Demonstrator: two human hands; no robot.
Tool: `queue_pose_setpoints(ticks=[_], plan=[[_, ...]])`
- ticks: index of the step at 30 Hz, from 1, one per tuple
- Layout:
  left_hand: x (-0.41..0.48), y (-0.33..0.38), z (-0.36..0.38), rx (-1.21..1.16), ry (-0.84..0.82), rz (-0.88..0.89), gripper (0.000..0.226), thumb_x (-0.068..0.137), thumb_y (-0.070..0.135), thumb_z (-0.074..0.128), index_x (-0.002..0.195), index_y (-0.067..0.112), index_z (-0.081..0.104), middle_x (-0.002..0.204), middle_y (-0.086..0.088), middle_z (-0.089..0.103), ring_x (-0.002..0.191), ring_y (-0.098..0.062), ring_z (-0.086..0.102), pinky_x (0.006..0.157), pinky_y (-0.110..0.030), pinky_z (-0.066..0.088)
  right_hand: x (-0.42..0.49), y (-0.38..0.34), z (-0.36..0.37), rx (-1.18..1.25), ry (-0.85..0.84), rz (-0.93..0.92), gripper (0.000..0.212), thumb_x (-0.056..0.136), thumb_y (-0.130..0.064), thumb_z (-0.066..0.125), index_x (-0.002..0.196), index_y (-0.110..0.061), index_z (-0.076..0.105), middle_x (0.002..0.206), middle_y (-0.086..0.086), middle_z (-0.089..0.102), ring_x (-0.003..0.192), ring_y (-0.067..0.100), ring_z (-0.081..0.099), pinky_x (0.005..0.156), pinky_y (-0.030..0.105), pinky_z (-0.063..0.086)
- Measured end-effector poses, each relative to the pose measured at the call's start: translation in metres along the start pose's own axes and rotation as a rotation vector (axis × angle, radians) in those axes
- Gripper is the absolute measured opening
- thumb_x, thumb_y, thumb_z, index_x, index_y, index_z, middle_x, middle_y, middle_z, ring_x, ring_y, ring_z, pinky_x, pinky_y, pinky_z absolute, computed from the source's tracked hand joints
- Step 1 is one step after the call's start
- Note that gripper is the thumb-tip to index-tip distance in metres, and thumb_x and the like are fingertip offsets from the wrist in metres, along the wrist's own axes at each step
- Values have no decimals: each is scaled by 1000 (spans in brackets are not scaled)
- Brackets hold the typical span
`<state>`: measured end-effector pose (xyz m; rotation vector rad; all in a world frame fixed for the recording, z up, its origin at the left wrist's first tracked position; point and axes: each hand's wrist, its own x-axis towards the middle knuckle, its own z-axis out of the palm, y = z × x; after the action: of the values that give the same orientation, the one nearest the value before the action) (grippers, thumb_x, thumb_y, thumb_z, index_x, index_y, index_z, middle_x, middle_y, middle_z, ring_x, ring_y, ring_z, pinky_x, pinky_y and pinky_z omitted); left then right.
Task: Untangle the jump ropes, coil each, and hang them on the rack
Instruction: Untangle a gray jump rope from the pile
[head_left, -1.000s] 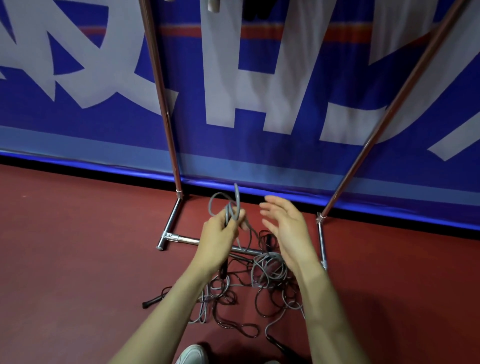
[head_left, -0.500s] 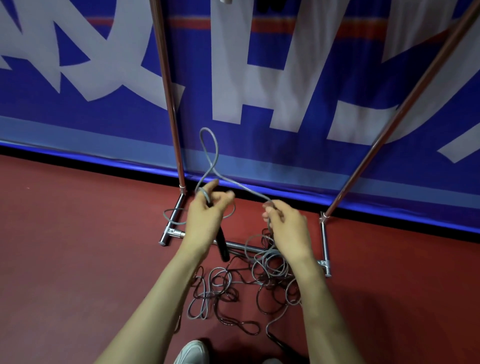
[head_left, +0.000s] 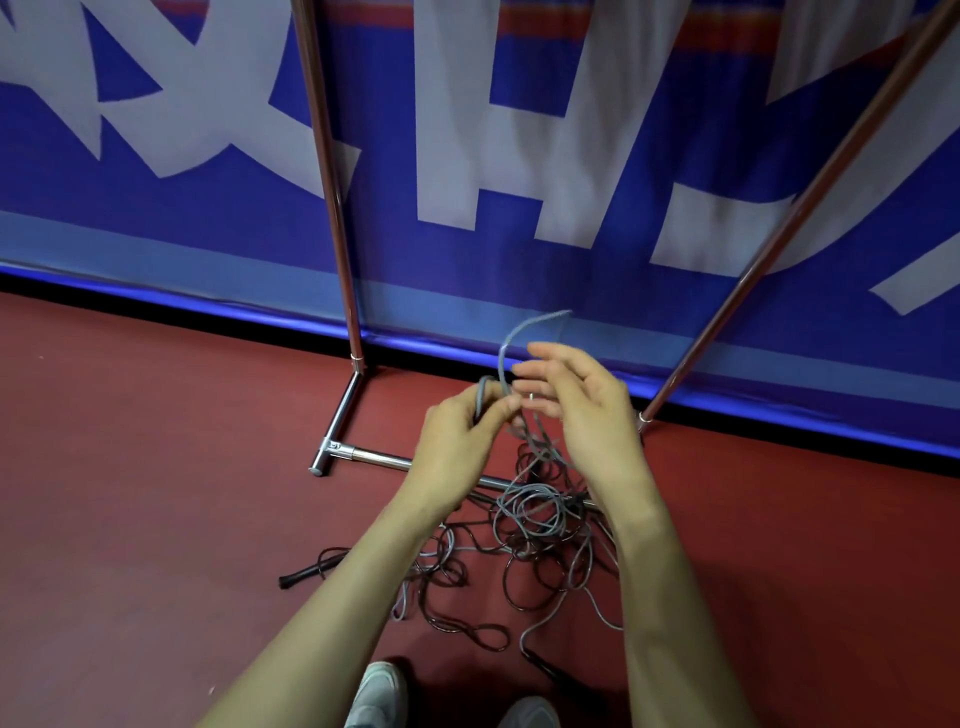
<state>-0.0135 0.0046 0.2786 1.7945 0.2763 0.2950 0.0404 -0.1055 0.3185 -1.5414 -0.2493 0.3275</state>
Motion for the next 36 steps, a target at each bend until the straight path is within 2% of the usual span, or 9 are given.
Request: queue_pose_setpoints(ticks=[5,10,14,17,20,24,29,32,36], plan=[[9,8,-6,-500,91,-48,18,90,24,59,75,17,64,70,-12,45,50,-8,26,47,-22,18,-1,22,-12,-512,-158,34,34,95,-3,45,100,-28,66,100,-7,68,90,9,60,85,21,44],[21,14,-30,-803,347,-37,23,100,8,47,80,13,56,64,5,60,44,-1,29,41,-12,21,-4,22,-17,-447,-262,135,32,101,-40,41,90,-30,69,98,-17,70,100,-4,60,90,13,38],[24,1,-35,-781,516,-75,22,101,13,47,82,13,58,64,6,61,44,-3,30,42,-15,25,-5,15,-12,-296,-222,-48,24,94,-8,58,85,-28,66,79,-11,71,86,6,67,92,25,48],[21,-1,-26,-556,375,-224,12,93,12,55,87,14,65,61,3,56,44,-5,29,47,-21,22,-5,0,-5,-56,-133,-127,24,93,1,56,87,-19,68,71,-6,70,75,10,67,82,23,54],[10,-2,-19,-318,-61,-298,34,69,-1,61,99,14,69,64,3,57,46,-3,41,49,-17,32,-6,-12,1,67,-113,-147,20,93,1,54,93,-13,68,71,-4,69,75,10,67,79,25,56],[0,-3,-9,-44,-362,-208,29,81,-5,69,92,22,69,74,4,59,60,2,50,64,-11,40,-10,-17,6,162,-85,-121,19,94,2,52,95,-10,67,71,-2,69,75,13,70,77,25,57],[0,-11,-2,-14,-350,-226,24,84,17,75,63,27,69,70,6,60,64,-6,47,65,-21,37,-6,-14,3,308,73,-111,17,97,-1,49,100,-7,65,74,0,68,79,16,70,83,31,57],[0,-9,1,-47,-158,-185,17,87,24,70,72,17,69,48,12,46,47,-4,37,51,-19,30,-3,-10,-1,307,143,-128,19,99,-6,46,104,-12,64,84,4,69,89,14,68,84,28,56],[6,3,-7,-242,-39,-59,23,93,31,61,82,13,71,65,-7,52,51,-10,31,47,-21,25,2,5,-7,113,76,-3,32,98,1,40,101,-19,65,96,0,70,93,6,66,92,24,51]])
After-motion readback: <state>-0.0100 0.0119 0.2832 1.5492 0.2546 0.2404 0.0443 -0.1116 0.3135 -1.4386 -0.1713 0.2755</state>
